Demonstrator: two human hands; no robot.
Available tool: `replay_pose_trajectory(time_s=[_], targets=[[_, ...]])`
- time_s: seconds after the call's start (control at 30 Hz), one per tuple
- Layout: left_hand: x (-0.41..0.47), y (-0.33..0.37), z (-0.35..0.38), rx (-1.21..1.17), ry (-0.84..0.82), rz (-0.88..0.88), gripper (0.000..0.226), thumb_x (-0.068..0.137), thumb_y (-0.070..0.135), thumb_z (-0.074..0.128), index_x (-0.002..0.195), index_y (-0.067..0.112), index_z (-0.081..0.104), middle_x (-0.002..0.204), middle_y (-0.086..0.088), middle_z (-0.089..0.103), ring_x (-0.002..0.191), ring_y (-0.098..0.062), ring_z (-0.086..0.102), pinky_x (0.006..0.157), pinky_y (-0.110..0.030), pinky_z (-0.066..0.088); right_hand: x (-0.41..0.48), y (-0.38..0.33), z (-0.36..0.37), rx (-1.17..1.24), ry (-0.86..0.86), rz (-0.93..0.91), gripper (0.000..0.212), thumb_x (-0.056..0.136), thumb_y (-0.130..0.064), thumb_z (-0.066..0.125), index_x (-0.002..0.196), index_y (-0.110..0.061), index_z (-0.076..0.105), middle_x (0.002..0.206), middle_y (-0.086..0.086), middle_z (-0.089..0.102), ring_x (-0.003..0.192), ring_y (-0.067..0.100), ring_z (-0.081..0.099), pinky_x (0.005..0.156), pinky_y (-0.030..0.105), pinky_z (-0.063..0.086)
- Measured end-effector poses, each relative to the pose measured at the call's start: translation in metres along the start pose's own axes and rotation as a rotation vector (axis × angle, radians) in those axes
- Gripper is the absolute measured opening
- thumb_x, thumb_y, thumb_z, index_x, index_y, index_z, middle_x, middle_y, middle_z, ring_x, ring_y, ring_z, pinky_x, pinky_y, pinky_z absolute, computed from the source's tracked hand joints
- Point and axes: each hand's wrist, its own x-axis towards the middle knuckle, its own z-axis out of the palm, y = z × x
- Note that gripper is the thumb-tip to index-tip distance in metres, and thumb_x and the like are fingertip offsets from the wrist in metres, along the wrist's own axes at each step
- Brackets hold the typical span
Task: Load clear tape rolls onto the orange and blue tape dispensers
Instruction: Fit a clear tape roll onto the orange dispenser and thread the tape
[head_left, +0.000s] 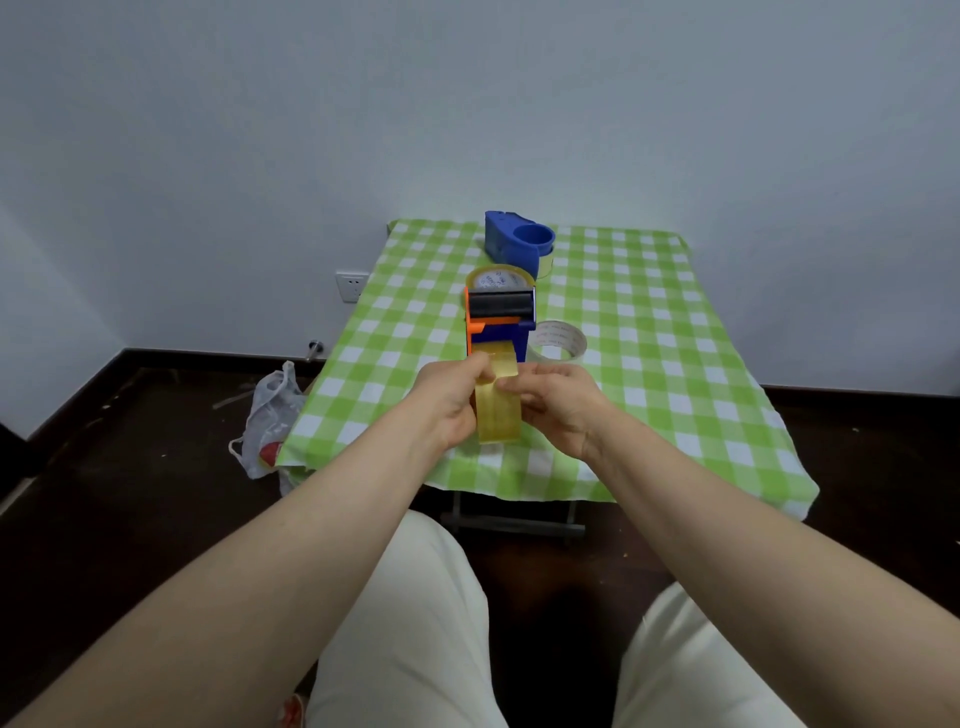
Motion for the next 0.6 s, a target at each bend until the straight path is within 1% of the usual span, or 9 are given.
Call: replay_pose_trajectory(time_s=[0.03, 0.1, 0.13, 0.23, 0.4, 0.47, 0.53, 0.6], targets=[[-0.0002, -0.0007, -0.0004, -0.001, -0.005, 0.008, 0.036, 0.076, -0.008, 0.047, 0.108, -0.010, 0.061, 0.103, -0.028, 0.060, 0.075, -0.034, 0.062, 0.073, -0.045, 0.055, -0.0003, -0.0002, 0.0002, -0.003, -0.011, -0.008, 0.032, 0.078, 0.008, 0.062, 0.110, 0.008, 0.061, 0.077, 0.009, 0.066, 0.073, 0.020, 0.062, 0.070, 0.028, 0.053], [0.0021, -0.0018, -0.0009, -0.006, 0.008, 0.006, 0.034, 0.077, -0.006, 0.050, 0.108, -0.010, 0.061, 0.108, -0.031, 0.062, 0.082, -0.036, 0.063, 0.078, -0.050, 0.054, -0.0011, 0.0010, 0.0015, -0.043, -0.011, -0.030, 0.034, 0.078, 0.011, 0.061, 0.112, 0.009, 0.060, 0.086, 0.012, 0.066, 0.078, 0.023, 0.063, 0.075, 0.031, 0.053], [0.0033, -0.0023, -0.0009, -0.007, 0.014, 0.000, 0.033, 0.078, -0.003, 0.053, 0.109, -0.010, 0.061, 0.112, -0.032, 0.063, 0.086, -0.037, 0.063, 0.082, -0.054, 0.053, -0.0013, 0.0018, 0.0025, -0.065, -0.002, -0.038, 0.035, 0.077, 0.013, 0.061, 0.112, 0.009, 0.060, 0.084, 0.011, 0.066, 0.078, 0.023, 0.063, 0.076, 0.032, 0.053], [0.0054, -0.0037, -0.0001, -0.008, 0.030, -0.010, 0.028, 0.079, 0.003, 0.060, 0.105, -0.006, 0.063, 0.115, -0.029, 0.065, 0.090, -0.037, 0.064, 0.086, -0.059, 0.052, -0.0010, 0.0047, 0.0040, -0.109, 0.012, -0.055, 0.034, 0.075, 0.014, 0.064, 0.108, 0.006, 0.061, 0.076, 0.007, 0.065, 0.073, 0.020, 0.063, 0.071, 0.029, 0.053], [0.0046, -0.0038, 0.0013, -0.008, 0.073, -0.019, 0.027, 0.077, 0.007, 0.063, 0.102, -0.003, 0.066, 0.110, -0.026, 0.068, 0.094, -0.040, 0.067, 0.083, -0.066, 0.050, -0.0013, 0.0080, 0.0046, -0.170, 0.039, -0.086, 0.036, 0.073, 0.013, 0.066, 0.108, 0.006, 0.060, 0.078, 0.006, 0.064, 0.070, 0.017, 0.061, 0.066, 0.027, 0.053], [0.0041, -0.0032, 0.0007, -0.026, 0.067, -0.027, 0.034, 0.072, 0.009, 0.062, 0.103, -0.003, 0.066, 0.110, -0.026, 0.068, 0.098, -0.043, 0.067, 0.081, -0.069, 0.048, -0.0019, 0.0083, 0.0061, -0.183, 0.039, -0.094, 0.035, 0.072, 0.013, 0.067, 0.106, 0.005, 0.062, 0.078, 0.007, 0.064, 0.070, 0.017, 0.061, 0.066, 0.028, 0.052], [0.0043, -0.0023, -0.0006, -0.040, 0.049, -0.035, 0.051, 0.059, 0.012, 0.061, 0.108, -0.003, 0.065, 0.112, -0.025, 0.068, 0.101, -0.044, 0.066, 0.080, -0.071, 0.047, -0.0020, 0.0086, 0.0067, -0.176, 0.037, -0.098, 0.027, 0.071, 0.014, 0.067, 0.095, 0.000, 0.065, 0.078, 0.006, 0.065, 0.070, 0.017, 0.062, 0.067, 0.030, 0.051], [0.0044, -0.0012, -0.0018, -0.043, 0.027, -0.033, 0.063, 0.050, 0.013, 0.059, 0.111, -0.003, 0.064, 0.113, -0.025, 0.067, 0.104, -0.044, 0.065, 0.082, -0.071, 0.046, -0.0023, 0.0086, 0.0072, -0.142, 0.045, -0.095, 0.026, 0.071, 0.014, 0.067, 0.083, -0.008, 0.064, 0.077, 0.005, 0.066, 0.070, 0.017, 0.062, 0.070, 0.032, 0.050]])
